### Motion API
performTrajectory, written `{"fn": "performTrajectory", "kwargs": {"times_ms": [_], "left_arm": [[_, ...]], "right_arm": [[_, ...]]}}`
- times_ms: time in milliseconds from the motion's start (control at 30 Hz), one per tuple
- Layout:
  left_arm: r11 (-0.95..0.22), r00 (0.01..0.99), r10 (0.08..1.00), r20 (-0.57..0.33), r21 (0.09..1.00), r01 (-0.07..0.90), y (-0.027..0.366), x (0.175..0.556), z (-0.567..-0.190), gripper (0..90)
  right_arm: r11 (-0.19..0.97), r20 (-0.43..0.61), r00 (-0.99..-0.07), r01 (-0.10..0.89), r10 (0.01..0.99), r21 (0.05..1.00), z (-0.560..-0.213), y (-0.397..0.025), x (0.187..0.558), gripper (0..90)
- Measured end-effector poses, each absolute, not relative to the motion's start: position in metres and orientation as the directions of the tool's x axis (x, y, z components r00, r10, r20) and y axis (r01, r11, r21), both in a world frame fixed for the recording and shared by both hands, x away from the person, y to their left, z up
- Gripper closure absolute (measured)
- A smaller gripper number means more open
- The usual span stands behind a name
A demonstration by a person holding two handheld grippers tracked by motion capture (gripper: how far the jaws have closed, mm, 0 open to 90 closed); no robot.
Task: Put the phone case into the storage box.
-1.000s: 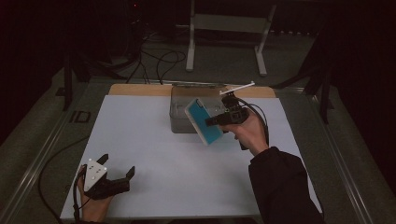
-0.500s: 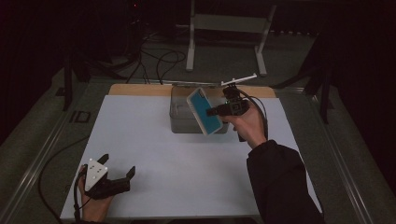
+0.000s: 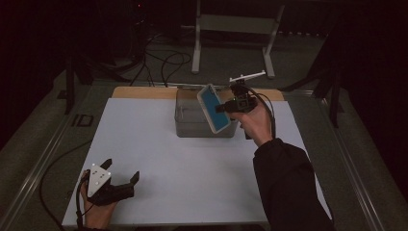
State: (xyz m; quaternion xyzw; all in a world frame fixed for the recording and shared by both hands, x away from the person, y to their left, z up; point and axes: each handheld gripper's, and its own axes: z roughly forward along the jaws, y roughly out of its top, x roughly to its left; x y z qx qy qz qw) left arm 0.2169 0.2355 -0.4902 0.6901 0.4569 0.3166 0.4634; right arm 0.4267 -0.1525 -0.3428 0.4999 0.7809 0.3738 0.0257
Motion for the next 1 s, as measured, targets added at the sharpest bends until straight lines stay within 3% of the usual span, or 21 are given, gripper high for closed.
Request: {"fn": "performTrajectory", "kwargs": {"times_ms": [1000], "left_arm": [[-0.15, 0.381, 0.925, 0.01, 0.929, 0.339, 0.236, 0.217, -0.49, 0.6]], "right_arm": [[0.127, 0.274, -0.368, 0.771, 0.888, 0.624, -0.344, -0.155, 0.459, 81.3]]}}
